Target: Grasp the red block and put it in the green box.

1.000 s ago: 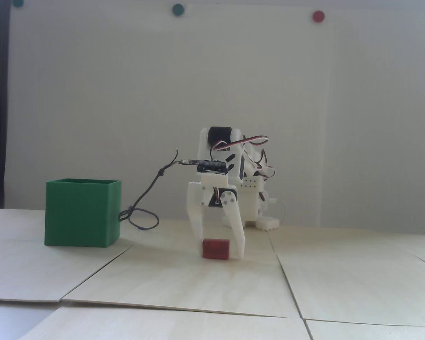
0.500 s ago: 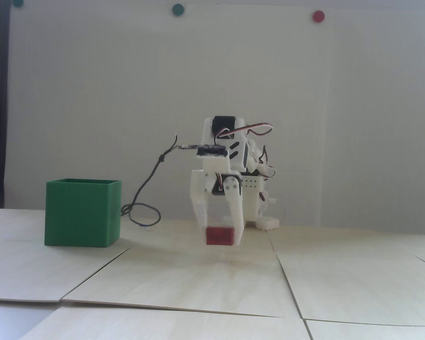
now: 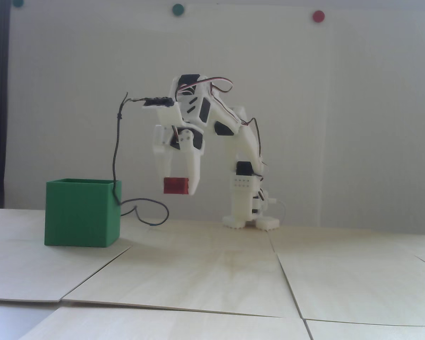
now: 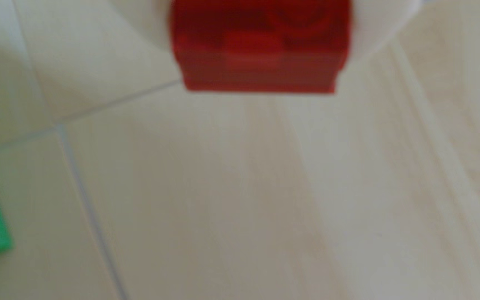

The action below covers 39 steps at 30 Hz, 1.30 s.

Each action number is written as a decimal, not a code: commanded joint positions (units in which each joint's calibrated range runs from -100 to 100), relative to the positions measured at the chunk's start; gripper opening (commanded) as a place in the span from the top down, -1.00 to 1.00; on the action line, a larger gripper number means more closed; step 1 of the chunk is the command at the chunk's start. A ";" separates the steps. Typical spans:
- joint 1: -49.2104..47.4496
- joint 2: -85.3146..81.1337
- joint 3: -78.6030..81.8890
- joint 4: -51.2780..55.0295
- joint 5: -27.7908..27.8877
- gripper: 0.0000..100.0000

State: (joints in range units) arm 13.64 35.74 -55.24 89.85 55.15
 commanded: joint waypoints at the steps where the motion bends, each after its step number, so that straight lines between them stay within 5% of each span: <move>1: 7.31 -27.02 6.35 -1.91 -0.49 0.95; 23: 24.76 -24.88 7.68 -5.70 -2.05 0.95; 39: 16.96 -13.44 7.32 -24.08 -4.92 0.95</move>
State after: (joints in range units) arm 31.45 22.04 -46.91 68.72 50.58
